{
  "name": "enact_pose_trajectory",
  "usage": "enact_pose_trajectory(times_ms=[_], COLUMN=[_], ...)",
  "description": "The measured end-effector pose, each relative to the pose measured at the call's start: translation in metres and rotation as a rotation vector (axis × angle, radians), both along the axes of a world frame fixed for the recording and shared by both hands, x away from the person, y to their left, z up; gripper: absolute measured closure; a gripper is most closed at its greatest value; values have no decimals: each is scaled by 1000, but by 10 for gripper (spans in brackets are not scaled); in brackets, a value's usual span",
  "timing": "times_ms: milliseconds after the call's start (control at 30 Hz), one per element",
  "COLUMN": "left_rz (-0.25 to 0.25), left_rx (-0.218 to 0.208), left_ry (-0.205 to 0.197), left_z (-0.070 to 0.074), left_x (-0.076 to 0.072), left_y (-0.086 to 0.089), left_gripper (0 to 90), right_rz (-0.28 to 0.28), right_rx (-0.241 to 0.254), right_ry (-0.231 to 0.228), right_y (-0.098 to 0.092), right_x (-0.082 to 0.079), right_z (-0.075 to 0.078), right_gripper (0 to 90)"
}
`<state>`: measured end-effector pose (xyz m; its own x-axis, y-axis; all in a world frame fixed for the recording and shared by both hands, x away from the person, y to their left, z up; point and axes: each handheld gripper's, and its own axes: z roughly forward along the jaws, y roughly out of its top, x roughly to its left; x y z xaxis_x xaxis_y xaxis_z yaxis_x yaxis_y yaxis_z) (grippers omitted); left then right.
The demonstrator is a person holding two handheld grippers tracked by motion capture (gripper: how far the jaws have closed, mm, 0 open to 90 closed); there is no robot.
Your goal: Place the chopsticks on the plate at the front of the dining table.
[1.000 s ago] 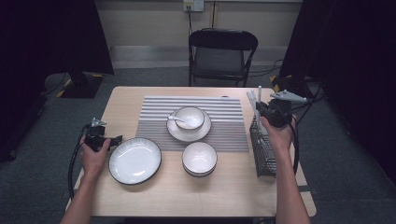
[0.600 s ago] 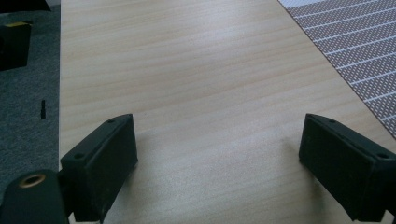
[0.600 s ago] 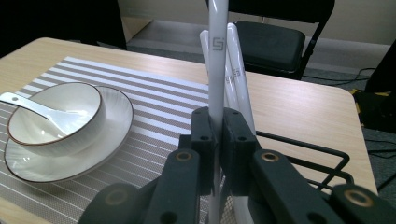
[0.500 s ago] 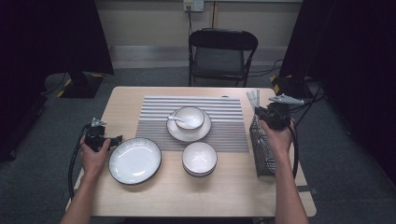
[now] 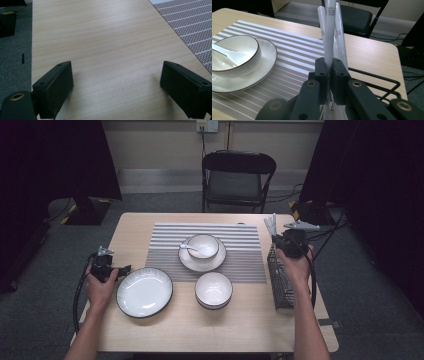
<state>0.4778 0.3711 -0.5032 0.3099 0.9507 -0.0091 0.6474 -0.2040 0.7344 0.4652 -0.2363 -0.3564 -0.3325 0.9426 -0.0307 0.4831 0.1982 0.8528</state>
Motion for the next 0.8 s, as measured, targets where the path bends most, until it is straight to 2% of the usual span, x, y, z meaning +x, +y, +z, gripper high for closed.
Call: enact_pose_trajectory(times_ms=[333, 667, 800], left_rz=[0, 1, 0], left_rx=[0, 1, 0], left_ry=[1, 1, 1], left_z=[0, 0, 0], left_x=[0, 0, 0], left_y=[0, 0, 0], left_gripper=[108, 108, 108], right_rz=[0, -5, 10], right_rx=[47, 69, 79], right_ry=[-58, -68, -75], right_y=[-6, -8, -8], right_x=[-9, -13, -15], right_z=[6, 9, 11], right_gripper=[852, 853, 853])
